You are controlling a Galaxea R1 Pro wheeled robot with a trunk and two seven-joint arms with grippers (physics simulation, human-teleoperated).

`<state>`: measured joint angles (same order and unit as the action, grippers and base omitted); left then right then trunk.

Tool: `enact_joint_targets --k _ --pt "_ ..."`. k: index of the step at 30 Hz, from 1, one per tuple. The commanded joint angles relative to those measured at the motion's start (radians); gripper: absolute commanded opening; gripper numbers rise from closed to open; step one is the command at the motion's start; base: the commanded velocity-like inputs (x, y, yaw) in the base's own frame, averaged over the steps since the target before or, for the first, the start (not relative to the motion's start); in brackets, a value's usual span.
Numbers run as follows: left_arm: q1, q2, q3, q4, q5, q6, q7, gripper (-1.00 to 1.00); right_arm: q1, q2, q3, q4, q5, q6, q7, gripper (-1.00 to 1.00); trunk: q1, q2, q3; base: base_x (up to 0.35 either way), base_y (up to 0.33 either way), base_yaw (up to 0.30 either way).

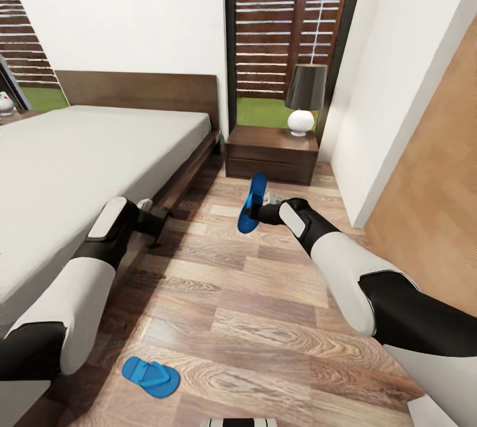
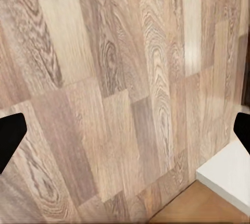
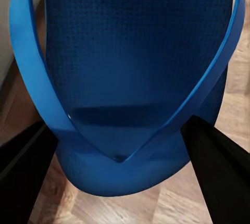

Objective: In the bedroom, move the book from the bed onto either nightstand, and place the two sandals side by side next to the bed.

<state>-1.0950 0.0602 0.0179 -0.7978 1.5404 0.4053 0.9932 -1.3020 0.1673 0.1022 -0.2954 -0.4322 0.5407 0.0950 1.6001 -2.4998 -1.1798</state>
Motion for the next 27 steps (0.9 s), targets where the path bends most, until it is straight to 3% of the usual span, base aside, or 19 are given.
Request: enact_joint_targets --k 1,8,14,27 --pt "-0.001 0.0 0.001 -0.005 0.003 0.014 0.014 1.0 0.0 -0.001 0.005 -0.001 0.003 0.003 0.002 -1.0 -0.004 0.007 0.002 0.0 0.0 0.0" --pt "-0.008 0.0 0.001 -0.01 0.002 0.101 0.073 1.0 0.0 -0.002 0.005 0.0 0.003 0.002 0.0 -1.0 -0.031 0.056 0.024 0.0 0.0 0.0" --pt "-0.027 0.001 0.001 -0.01 0.002 0.143 0.086 1.0 0.0 -0.002 0.005 0.002 0.005 0.002 -0.001 -1.0 -0.054 0.098 0.043 0.0 0.0 0.0" --pt "-0.293 -0.002 0.001 0.004 0.001 0.233 0.091 1.0 0.0 -0.009 0.009 0.04 0.011 0.007 -0.004 -1.0 -0.104 0.189 0.084 0.0 0.0 0.0"
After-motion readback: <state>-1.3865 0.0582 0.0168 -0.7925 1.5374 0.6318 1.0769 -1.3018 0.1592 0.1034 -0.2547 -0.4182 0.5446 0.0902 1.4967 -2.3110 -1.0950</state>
